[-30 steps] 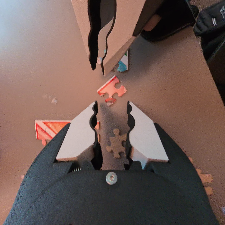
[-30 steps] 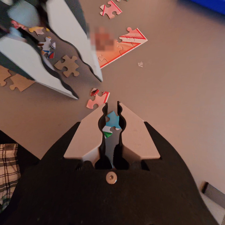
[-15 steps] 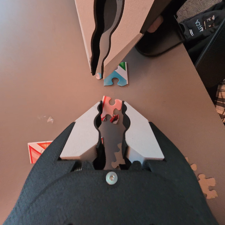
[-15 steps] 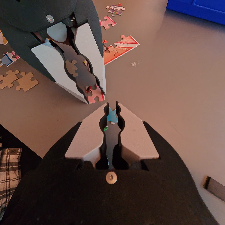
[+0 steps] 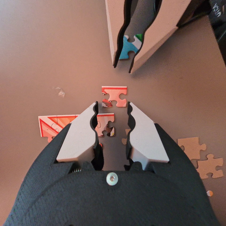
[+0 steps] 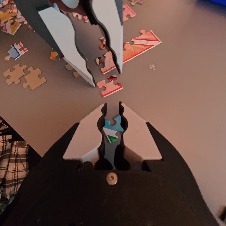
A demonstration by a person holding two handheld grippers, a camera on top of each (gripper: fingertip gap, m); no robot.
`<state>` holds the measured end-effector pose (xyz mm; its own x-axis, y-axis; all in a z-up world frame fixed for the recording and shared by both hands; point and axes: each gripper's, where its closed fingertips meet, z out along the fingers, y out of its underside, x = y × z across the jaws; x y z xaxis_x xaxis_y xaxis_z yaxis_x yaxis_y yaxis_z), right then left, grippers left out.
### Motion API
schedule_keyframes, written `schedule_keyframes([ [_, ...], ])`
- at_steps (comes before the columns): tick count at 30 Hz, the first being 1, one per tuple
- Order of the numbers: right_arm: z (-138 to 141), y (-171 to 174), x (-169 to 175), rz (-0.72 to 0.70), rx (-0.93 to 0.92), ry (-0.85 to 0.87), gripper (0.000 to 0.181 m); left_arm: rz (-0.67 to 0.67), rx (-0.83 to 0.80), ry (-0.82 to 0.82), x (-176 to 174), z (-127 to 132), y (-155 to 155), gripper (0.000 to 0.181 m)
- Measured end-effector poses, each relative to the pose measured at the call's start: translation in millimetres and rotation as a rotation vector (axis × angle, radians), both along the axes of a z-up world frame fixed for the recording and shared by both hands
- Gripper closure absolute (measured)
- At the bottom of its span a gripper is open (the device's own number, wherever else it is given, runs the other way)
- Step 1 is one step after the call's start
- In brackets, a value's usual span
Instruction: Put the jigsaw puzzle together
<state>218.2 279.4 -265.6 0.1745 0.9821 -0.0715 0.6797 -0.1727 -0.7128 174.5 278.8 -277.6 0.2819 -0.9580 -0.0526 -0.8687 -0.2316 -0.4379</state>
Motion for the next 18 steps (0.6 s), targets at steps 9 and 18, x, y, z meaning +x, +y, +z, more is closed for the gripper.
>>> schedule_keyframes([
  [9,-11.4,-9.0,-18.2,0.025,0.033,-0.060,0.168,0.044,-0.027,-0.034,8.2,-1.9,-3.8,0.144],
  [18,-10.5,-8.7,-13.7,-0.007,0.033,-0.041,0.166,0.079,0.111,-0.025,8.3,1.6,-8.7,0.144],
])
